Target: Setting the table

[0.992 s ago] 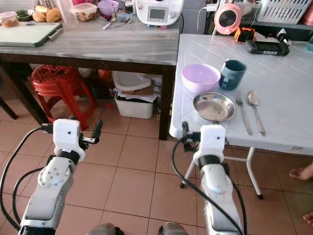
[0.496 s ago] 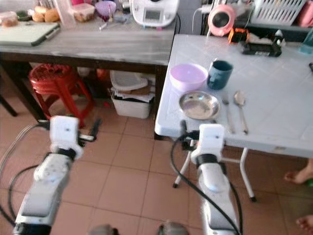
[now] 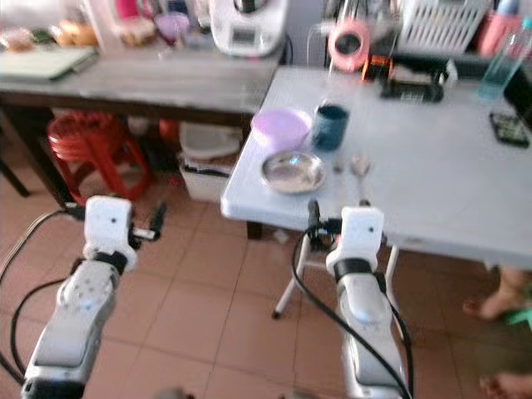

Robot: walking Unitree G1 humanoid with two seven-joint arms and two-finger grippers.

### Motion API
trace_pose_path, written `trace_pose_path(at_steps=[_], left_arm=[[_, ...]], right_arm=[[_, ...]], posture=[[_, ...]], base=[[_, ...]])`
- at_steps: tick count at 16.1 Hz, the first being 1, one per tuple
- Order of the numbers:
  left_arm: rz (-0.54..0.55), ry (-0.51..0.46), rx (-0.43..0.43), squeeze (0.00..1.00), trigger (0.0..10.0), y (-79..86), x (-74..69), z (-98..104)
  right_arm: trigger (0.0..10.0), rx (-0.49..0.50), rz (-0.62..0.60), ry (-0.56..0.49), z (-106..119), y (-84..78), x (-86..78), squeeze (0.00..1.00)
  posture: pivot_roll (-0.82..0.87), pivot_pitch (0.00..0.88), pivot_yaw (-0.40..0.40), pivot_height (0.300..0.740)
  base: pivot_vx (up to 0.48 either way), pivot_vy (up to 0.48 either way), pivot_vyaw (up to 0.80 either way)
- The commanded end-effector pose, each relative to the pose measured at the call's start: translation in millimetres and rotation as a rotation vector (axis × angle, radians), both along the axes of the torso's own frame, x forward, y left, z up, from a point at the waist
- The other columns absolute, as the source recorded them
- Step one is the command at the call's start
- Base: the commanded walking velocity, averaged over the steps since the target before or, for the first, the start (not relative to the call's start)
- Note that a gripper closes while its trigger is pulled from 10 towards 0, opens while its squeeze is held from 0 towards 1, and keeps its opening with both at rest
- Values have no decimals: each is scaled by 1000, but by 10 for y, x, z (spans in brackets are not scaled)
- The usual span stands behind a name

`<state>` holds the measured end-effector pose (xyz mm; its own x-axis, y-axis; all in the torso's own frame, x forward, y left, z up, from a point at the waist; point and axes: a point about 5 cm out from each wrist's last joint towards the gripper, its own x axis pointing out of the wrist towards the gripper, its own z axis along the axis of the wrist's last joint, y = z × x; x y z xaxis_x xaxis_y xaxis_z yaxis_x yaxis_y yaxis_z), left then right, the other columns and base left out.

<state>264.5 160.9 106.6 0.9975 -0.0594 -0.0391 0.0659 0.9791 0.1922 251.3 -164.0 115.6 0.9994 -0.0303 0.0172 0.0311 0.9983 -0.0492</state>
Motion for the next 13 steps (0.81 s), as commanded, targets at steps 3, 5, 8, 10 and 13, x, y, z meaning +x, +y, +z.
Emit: trace_pose_path(at_steps=[3, 5, 8, 10, 13], left_arm=[[20, -22, -63, 0, 10000, -4, 88, 76], [7, -21, -76, 0, 10000, -14, 91, 88], [-10, -27, -86, 0, 10000, -43, 70, 70], [-34, -35, -103, 0, 10000, -64, 73, 88], [-41, -40, -106, 0, 10000, -77, 75, 96]], right_arm=[[10000, 25, -6, 23, -49, 7, -28, 0], [10000, 23, -20, 22, -39, -18, -29, 0], [10000, 6, -32, 9, -14, -57, -16, 0], [10000, 5, -7, 7, -8, -21, -12, 0], [10000, 8, 28, -17, 48, 36, 10, 0]], posture=[[-28, 0, 52, 740], [-30, 0, 52, 740], [-29, 0, 49, 740], [-30, 0, 46, 740], [-32, 0, 46, 740]], base=[[0, 0, 0], [0, 0, 0], [0, 0, 0], [133, 0, 0], [299, 0, 0]])
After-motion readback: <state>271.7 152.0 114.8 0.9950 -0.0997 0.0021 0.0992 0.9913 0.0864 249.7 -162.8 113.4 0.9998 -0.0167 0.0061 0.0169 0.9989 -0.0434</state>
